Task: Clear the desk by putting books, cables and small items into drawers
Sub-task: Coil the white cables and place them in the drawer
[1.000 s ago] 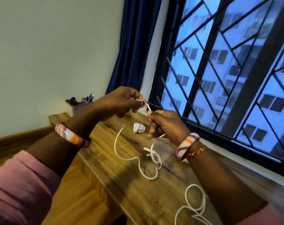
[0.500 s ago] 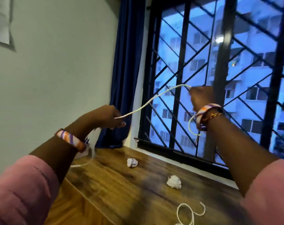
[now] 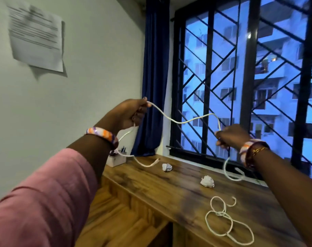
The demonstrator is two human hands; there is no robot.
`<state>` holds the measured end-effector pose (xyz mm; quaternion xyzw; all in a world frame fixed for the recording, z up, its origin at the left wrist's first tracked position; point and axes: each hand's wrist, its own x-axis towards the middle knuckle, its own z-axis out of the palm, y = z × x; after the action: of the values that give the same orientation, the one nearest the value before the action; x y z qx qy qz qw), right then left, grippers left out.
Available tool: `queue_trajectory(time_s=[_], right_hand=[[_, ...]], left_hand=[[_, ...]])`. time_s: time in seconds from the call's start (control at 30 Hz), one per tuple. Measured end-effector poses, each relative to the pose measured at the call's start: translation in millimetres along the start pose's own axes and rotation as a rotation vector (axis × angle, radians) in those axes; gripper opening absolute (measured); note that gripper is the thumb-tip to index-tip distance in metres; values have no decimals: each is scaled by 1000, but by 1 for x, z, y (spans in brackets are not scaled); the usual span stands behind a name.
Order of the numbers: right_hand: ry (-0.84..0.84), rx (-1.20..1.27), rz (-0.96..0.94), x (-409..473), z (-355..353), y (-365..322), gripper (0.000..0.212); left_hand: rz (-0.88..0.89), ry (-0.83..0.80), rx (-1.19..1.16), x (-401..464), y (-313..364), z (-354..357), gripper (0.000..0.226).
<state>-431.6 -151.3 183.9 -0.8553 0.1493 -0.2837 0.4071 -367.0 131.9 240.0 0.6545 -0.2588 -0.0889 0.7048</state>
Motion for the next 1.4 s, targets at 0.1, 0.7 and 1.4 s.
queue_trajectory(time_s=[0.1,0.7,1.4], right_hand=[[-58,-199,-87,-29,16,-35,32],[-247,361,-561,-127,113,-219,30],[-41,163,-458,-133,206,-261,23]], left_hand=[[30,1,91,-21,13,7,37],[137,263,416,-120,49,-94,29],[-186,361,1371,-259,51,-315,30]])
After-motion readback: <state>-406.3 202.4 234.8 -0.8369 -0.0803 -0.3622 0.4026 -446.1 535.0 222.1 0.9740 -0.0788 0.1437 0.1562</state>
